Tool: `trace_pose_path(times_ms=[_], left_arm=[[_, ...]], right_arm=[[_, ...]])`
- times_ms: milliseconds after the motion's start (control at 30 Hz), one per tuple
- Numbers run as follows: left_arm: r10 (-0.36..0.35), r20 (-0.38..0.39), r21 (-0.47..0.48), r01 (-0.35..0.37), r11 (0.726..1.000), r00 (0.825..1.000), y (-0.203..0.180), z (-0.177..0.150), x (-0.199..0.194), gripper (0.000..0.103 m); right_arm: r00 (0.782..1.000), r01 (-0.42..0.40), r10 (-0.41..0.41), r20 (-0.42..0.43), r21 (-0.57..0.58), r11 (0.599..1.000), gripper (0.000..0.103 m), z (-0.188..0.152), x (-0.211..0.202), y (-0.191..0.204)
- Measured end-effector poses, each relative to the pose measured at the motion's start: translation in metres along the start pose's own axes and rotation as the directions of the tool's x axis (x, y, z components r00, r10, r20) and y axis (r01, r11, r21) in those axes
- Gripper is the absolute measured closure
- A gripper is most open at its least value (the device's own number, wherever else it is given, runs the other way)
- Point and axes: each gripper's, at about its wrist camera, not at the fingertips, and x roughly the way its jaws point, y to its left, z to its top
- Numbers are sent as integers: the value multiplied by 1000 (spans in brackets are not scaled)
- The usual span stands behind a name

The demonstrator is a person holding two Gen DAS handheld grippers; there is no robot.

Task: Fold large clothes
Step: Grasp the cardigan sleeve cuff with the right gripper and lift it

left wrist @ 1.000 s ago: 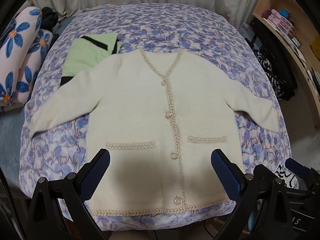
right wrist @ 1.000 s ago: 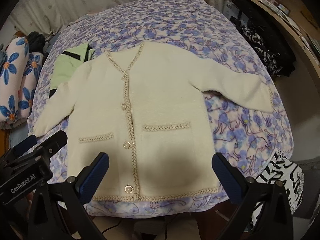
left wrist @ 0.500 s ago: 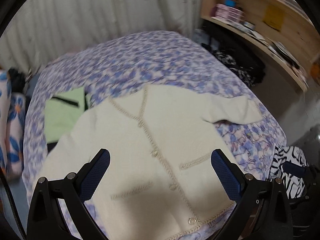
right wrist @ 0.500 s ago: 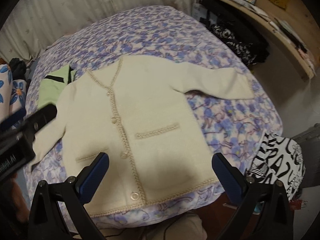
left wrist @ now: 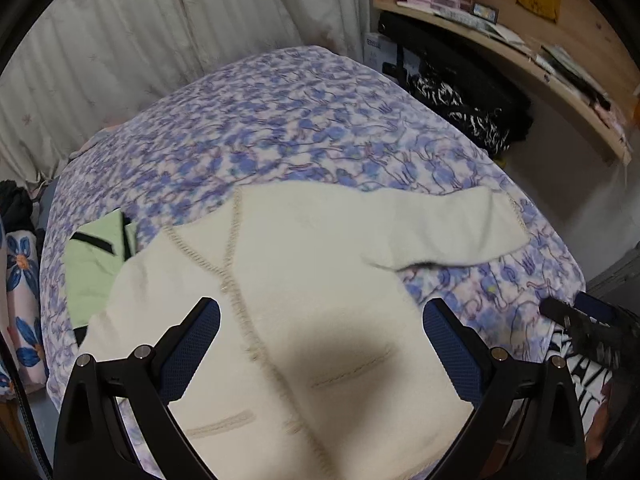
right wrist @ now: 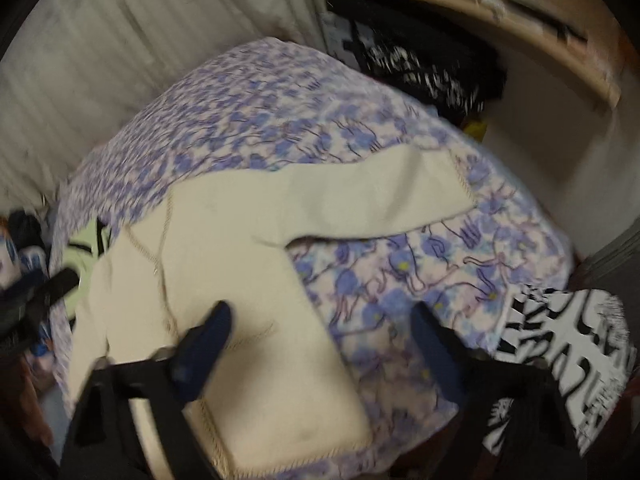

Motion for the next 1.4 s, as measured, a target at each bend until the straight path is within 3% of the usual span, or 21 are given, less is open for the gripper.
trace_pose_path(times_ms=[167, 400, 500, 633, 800, 833, 900, 967, 1000, 1100, 1200, 1400], left_arm=[[31, -32, 4, -31, 1000, 999, -53, 26, 57, 2], [37, -89, 16, -36, 999, 995, -112, 53, 128, 3], [47, -96, 37, -44, 998, 994, -127, 61, 149, 3], [62, -112, 45, -57, 997, 992, -134, 69, 171, 3], [77, -128, 26, -74, 997, 989, -132, 75, 184, 3], [78, -130, 19, -76, 997, 988, -130, 76, 184, 3], [84, -133, 10, -84, 996, 988, -125, 75, 184, 3], [85, -145, -5, -87, 996, 986, -119, 73, 185, 3], [87, -154, -17, -91, 996, 984, -114, 71, 185, 3], [93, -162, -46, -102, 994, 982, -102, 64, 178, 3], [102, -161, -67, -114, 991, 982, -87, 55, 166, 3], [134, -156, -120, -153, 981, 979, -44, 34, 140, 3]], right_arm=[[993, -73, 88, -75, 182, 981, 35, 44, 76, -84], [974, -106, 184, -135, 447, 888, 35, 71, 169, -190], [971, -105, 199, -132, 511, 853, 35, 78, 192, -217], [974, -84, 184, -134, 539, 838, 35, 90, 217, -238], [975, -80, 179, -129, 548, 833, 35, 100, 239, -244], [977, -71, 168, -130, 545, 836, 40, 101, 242, -243], [980, -46, 140, -139, 531, 846, 55, 102, 245, -246], [982, -56, 143, -123, 531, 846, 84, 103, 245, -247], [980, -85, 168, -107, 540, 837, 92, 103, 244, -249], [985, -94, 155, -75, 521, 849, 95, 104, 232, -245], [991, -116, 133, -7, 444, 888, 96, 113, 201, -224], [963, -250, 230, 143, 148, 957, 96, 134, 123, -132]])
